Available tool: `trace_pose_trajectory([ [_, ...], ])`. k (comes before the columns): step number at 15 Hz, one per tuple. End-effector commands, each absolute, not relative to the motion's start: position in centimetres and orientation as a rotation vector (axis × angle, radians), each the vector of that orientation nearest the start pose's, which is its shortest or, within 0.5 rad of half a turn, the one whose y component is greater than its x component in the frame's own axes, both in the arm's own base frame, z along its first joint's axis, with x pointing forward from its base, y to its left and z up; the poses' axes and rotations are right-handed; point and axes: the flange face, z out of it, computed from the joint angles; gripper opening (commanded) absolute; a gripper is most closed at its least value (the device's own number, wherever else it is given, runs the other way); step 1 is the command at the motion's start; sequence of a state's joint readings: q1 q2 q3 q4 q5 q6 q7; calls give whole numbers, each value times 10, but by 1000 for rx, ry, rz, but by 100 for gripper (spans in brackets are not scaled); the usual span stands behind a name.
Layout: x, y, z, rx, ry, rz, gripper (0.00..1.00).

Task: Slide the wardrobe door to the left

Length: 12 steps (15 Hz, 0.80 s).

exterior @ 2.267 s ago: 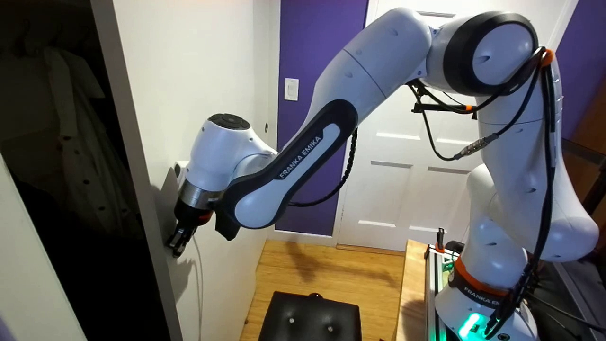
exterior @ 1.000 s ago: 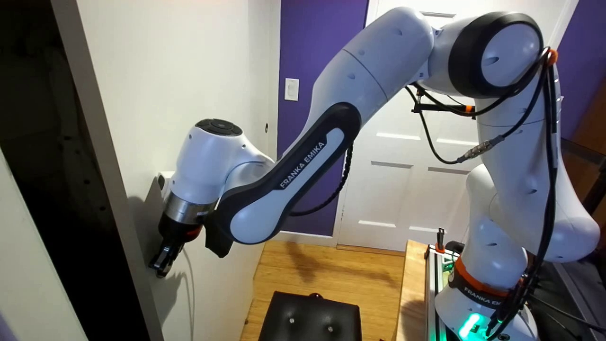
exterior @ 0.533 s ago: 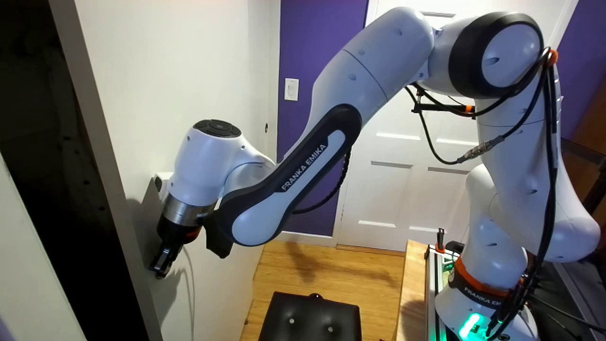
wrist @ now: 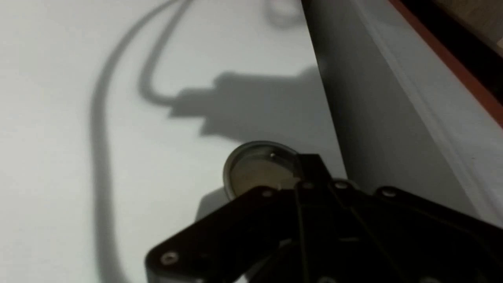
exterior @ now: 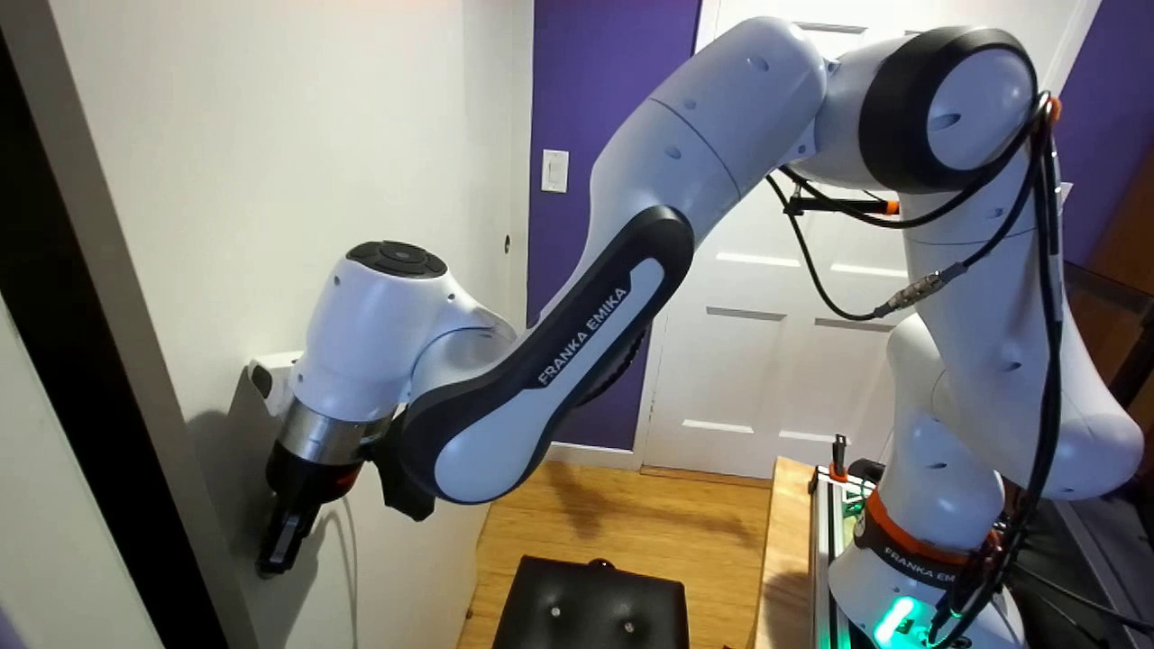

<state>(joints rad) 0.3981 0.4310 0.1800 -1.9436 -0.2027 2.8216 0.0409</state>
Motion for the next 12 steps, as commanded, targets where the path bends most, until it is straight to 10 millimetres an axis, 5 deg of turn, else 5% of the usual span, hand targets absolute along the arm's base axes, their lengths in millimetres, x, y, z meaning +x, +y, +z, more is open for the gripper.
trace_pose_trajectory([
  [1, 546, 413, 308, -2703, -1096, -661, 0],
  [12, 527, 417, 310, -2953, -872, -343, 0],
])
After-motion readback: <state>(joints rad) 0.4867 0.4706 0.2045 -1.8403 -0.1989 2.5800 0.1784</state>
